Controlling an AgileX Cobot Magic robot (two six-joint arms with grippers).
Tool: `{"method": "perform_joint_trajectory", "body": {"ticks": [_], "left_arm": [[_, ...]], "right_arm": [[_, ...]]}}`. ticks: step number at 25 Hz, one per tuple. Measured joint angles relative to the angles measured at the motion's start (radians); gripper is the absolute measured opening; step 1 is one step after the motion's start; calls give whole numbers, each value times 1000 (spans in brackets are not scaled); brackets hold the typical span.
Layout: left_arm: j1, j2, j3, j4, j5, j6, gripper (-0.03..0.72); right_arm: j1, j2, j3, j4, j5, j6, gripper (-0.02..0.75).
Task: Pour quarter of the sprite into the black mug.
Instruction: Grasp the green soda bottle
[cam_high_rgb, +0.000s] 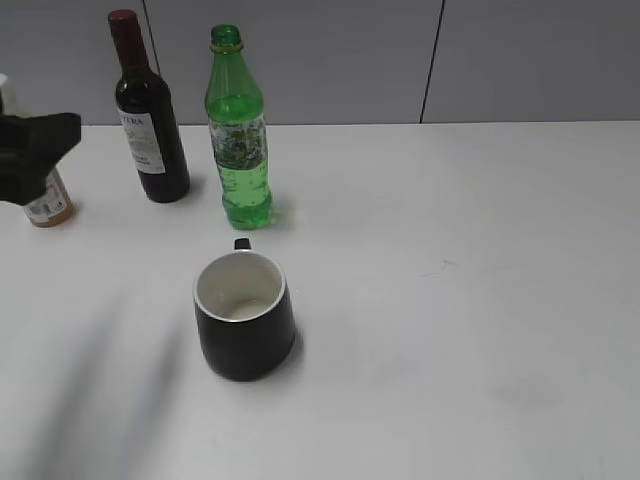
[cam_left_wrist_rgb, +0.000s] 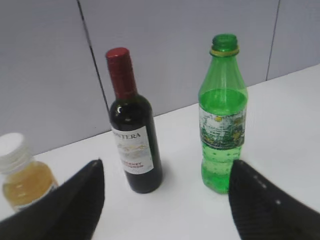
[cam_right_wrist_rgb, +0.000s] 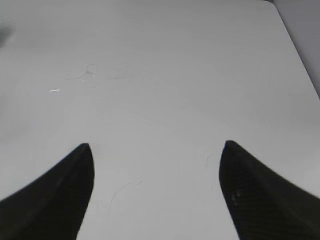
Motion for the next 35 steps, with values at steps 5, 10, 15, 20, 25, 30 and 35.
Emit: {"method": "perform_joint_trajectory", "body": {"ticks": [5, 10, 15, 20, 25, 30, 35], "left_arm": [[-8, 204, 1, 74, -264, -89, 589], [-8, 358, 1, 162, -495, -255, 588], [-8, 499, -3, 256, -682, -275, 588], [-8, 620, -59, 280, -706, -278, 603], [-8, 719, -163, 281, -657, -282, 670], [-8, 812, -251, 291, -635, -283, 678], [-8, 886, -315, 326, -634, -327, 678]], "right_arm": [[0, 0, 0, 0, 0, 0, 590], [0, 0, 0, 0, 0, 1, 590], [0, 0, 0, 0, 0, 1, 590], [0, 0, 0, 0, 0, 1, 590], [0, 0, 0, 0, 0, 1, 590], [0, 0, 0, 0, 0, 1, 590], [0, 0, 0, 0, 0, 1, 589]]}}
